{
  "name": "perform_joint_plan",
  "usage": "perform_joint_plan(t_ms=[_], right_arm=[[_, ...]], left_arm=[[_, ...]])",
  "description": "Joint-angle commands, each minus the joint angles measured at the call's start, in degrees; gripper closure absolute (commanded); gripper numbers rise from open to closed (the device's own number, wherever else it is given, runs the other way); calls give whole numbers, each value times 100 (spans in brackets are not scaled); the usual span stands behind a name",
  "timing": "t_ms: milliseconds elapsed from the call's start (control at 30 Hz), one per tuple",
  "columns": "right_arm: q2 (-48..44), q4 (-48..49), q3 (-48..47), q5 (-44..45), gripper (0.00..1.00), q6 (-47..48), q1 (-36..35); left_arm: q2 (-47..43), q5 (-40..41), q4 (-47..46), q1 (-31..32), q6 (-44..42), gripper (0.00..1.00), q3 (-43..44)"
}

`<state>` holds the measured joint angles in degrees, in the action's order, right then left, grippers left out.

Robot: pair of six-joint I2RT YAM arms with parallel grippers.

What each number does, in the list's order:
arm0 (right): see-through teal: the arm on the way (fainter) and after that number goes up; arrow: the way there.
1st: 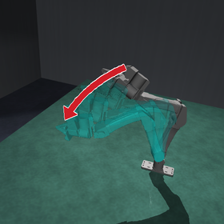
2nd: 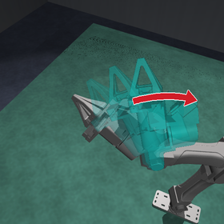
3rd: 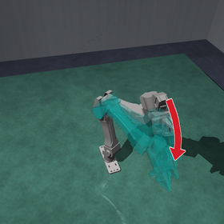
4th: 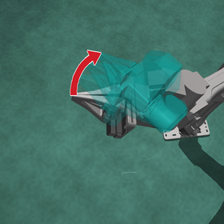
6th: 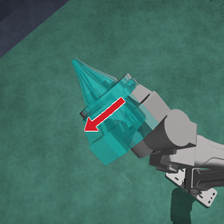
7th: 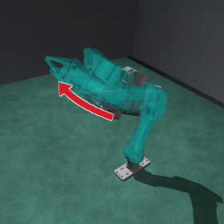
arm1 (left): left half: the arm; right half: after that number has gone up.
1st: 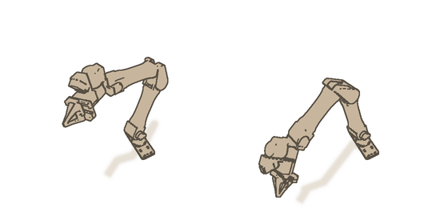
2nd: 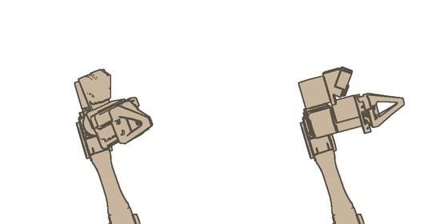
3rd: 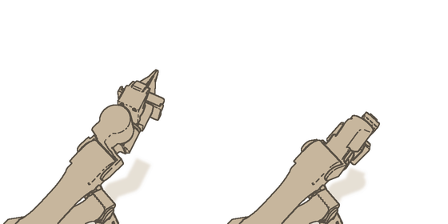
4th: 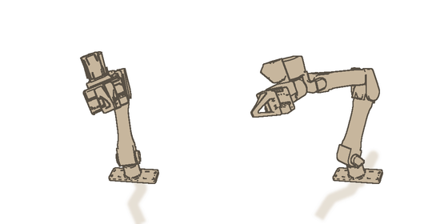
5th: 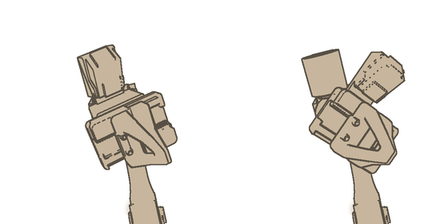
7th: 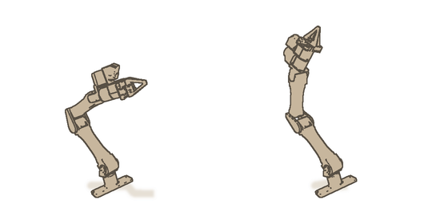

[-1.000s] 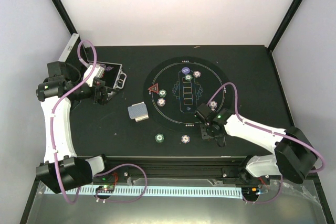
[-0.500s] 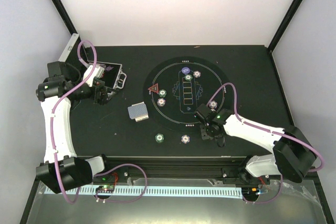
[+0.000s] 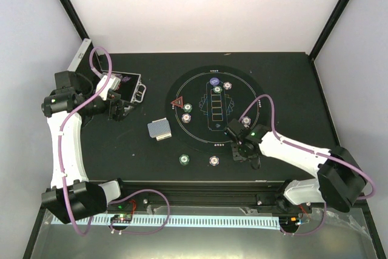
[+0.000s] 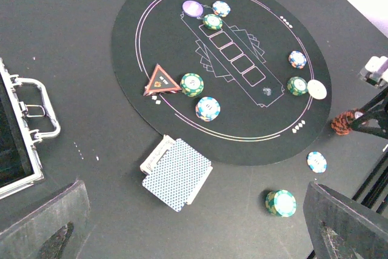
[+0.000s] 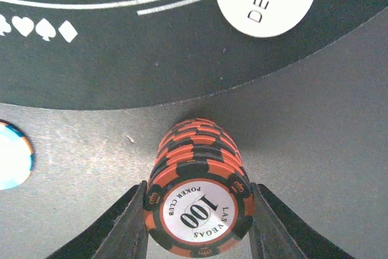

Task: Distribute texas hold em gaming equipment

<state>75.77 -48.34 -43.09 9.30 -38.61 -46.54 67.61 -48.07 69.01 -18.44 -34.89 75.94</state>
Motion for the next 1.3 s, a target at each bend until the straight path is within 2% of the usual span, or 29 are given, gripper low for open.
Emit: perform_joint_plan(t_ms=[0,100,267,500,733,900,1267], right_arm=[[-245,-270,-653,251,99,21,-32],[-41,-396,-1280,340,99,187,-33],[895,-473,-2572,448,99,617,-30],[2943,-577,-4847,406,99,1261,126],[4667,-718,-6328,-29,99,1495,294],[5244,-780,-6795,-228,98,1508,321],[5530,-585,-6642,-481,92,1565,469]], left_arm=[[-29,-28,-41,-55,51,1,247],[-24,-19,-41,-55,53,1,259],[-27,2,-46,-55,57,1,237],[-2,54,-50,-59,44,1,227],[35,30,-37,-64,20,1,285],[95,99,-29,-71,-23,1,281],[182,106,57,-72,-98,1,319]])
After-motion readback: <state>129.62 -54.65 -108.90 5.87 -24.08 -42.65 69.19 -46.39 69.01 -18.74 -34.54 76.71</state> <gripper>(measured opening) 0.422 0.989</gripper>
